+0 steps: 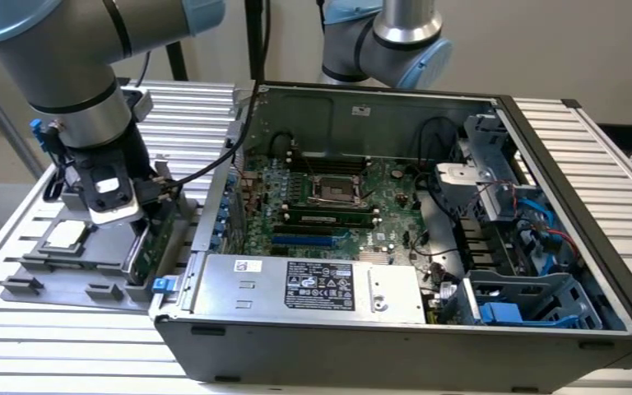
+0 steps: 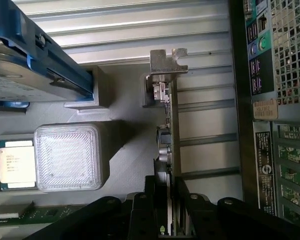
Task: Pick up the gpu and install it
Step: 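Pick up the gpu and move the gpu toward the slot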
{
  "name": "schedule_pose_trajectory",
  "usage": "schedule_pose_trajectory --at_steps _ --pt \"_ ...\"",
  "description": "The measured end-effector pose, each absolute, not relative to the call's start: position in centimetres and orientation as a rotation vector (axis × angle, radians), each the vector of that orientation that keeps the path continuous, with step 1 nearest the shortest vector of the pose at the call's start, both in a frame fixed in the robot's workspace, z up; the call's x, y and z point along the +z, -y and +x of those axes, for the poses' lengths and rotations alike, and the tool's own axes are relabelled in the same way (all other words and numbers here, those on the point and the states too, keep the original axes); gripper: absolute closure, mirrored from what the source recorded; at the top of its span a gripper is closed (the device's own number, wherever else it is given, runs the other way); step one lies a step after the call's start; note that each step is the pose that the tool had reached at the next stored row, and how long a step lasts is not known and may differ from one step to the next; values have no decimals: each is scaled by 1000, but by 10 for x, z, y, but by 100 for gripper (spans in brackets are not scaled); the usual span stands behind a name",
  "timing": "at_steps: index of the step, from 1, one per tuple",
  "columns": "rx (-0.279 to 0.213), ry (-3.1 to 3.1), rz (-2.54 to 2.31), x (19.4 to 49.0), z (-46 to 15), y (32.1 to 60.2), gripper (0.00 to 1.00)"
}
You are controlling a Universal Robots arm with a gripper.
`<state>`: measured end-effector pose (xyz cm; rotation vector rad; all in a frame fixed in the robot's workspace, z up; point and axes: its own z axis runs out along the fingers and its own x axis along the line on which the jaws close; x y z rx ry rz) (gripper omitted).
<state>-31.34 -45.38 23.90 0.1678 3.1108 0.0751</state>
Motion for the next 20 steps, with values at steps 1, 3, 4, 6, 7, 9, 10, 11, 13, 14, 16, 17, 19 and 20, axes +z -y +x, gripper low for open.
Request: schedule_pose_trajectory --at_steps 1,3,4,6,7,9,10,11,13,14,16,17,19,20 --pt "75 -3111 166 239 -313 454 73" --pt "75 -3111 164 239 -312 454 73" --pt "75 -3111 163 239 -312 455 73" --pt "75 -3112 158 239 -311 455 73" --pt "75 -3112 157 239 -311 455 73" --pt "75 -3112 156 239 -310 455 73" --pt "75 -3112 156 239 -310 455 73" --pt "75 -3112 156 239 -310 455 73" --pt "75 -3112 152 239 -310 455 73" --pt "76 -3112 147 239 -310 455 73" --pt "76 -3113 130 239 -310 455 73" --pt "76 -3114 118 239 -310 455 73" --pt "76 -3115 96 239 -310 455 73" --pt "76 -3116 84 239 -310 455 73"
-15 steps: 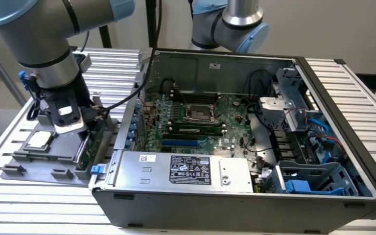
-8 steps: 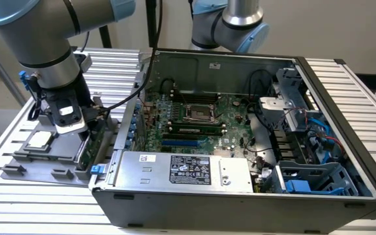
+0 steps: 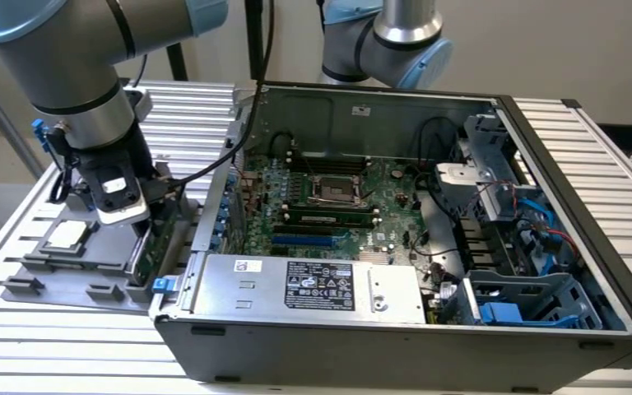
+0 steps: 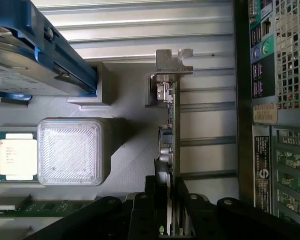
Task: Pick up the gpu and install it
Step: 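Pick up the gpu and move the gpu toward the slot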
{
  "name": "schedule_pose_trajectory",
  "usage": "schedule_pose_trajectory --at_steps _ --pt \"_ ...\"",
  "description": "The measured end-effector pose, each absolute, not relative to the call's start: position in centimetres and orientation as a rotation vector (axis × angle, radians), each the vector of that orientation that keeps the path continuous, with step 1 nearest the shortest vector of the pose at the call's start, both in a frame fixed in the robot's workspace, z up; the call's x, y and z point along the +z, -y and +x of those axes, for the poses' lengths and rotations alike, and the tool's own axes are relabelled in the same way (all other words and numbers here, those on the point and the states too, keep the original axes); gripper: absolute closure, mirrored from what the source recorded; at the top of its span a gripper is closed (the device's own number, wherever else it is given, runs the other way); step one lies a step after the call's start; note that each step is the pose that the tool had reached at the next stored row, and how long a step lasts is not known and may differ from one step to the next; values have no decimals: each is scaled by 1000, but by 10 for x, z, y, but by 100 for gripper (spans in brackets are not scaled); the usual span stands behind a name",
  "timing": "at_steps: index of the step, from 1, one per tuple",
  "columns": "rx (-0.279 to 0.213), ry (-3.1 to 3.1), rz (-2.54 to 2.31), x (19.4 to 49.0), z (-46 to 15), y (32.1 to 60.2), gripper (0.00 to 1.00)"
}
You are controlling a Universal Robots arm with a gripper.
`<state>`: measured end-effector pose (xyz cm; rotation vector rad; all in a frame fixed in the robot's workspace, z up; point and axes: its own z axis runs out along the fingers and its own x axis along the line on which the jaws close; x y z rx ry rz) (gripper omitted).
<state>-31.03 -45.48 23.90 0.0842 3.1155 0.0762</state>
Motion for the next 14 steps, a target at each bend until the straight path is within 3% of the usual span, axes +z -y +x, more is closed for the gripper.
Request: schedule_pose_trajectory --at_steps 14 --pt "77 -3118 55 246 -309 455 73"
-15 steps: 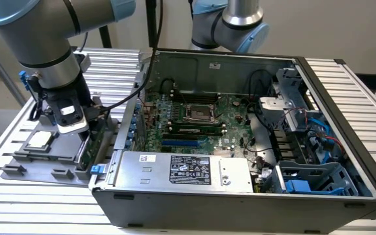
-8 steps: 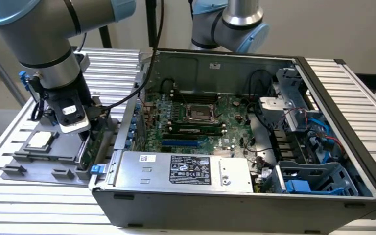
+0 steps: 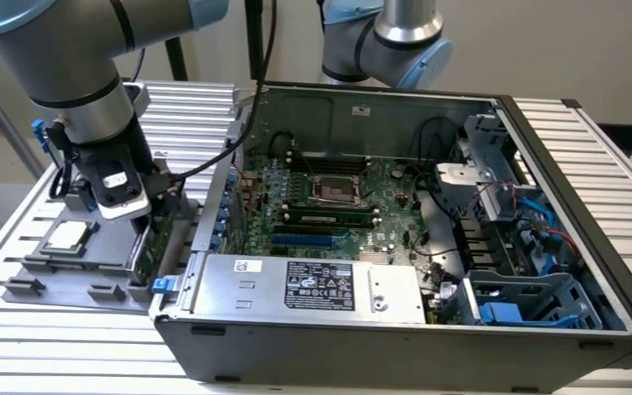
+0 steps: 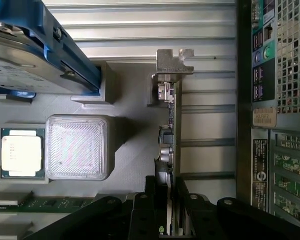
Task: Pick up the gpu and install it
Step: 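Pick up the gpu and move the gpu toward the slot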
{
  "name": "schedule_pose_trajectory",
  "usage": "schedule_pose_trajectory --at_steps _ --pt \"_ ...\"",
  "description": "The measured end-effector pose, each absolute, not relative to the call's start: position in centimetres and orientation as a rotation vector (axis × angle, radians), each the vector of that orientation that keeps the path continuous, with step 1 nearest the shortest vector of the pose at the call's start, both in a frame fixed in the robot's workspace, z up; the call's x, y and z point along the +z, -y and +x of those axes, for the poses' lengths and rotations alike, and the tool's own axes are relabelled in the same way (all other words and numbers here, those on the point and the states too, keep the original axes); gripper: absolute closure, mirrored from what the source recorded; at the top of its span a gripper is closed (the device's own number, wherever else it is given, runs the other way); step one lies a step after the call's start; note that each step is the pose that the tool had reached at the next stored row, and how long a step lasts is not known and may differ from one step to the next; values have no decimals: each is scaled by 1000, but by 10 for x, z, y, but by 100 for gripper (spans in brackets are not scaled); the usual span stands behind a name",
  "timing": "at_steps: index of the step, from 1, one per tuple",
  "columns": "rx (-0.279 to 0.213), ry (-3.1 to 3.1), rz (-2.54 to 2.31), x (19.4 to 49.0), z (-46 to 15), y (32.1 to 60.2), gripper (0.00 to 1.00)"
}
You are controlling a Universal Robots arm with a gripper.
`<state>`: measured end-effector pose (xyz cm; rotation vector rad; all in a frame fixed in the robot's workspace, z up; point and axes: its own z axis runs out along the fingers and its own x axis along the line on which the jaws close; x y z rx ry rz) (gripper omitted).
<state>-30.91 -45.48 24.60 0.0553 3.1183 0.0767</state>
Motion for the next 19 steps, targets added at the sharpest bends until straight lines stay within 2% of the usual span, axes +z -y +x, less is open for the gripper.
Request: schedule_pose_trajectory --at_steps 19 --pt "77 -3128 56 327 -305 455 73"
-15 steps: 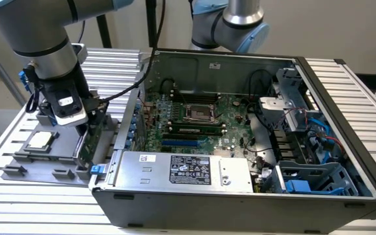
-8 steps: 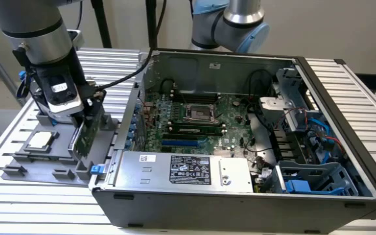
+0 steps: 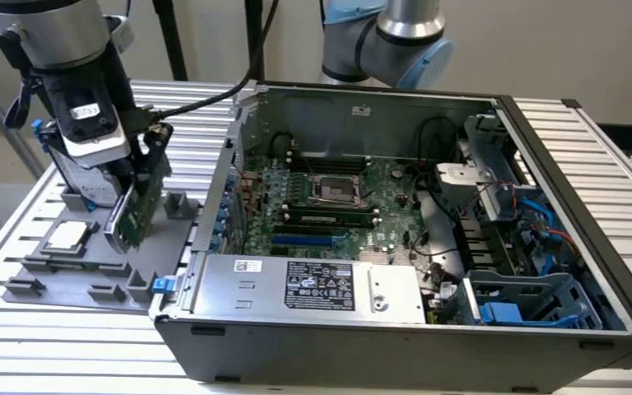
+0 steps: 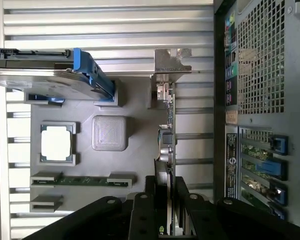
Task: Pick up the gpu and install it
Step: 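Pick up the gpu and move the gpu toward the slot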
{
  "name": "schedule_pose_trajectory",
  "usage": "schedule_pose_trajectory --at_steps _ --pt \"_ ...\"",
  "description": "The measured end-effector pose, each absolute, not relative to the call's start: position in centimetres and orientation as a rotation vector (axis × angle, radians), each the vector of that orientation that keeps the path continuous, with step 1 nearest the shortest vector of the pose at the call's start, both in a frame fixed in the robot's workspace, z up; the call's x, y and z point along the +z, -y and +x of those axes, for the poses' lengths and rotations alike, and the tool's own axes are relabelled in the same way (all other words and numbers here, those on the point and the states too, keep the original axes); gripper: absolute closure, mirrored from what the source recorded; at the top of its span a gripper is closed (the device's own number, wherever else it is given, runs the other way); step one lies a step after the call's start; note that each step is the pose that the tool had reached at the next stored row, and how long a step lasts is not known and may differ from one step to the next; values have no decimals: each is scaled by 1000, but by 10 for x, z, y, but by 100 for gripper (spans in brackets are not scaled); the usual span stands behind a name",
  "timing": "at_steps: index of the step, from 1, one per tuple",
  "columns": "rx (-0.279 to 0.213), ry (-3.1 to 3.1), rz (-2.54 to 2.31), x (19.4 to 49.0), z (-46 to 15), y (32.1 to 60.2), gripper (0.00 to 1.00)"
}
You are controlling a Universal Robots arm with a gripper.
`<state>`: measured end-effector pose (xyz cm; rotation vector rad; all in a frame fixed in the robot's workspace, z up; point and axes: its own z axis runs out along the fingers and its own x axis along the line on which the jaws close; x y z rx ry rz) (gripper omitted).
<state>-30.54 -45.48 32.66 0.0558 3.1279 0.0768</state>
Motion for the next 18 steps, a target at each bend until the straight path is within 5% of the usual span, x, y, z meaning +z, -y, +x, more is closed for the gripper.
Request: schedule_pose_trajectory --at_steps 18 --pt "77 -3130 55 409 -264 455 73"
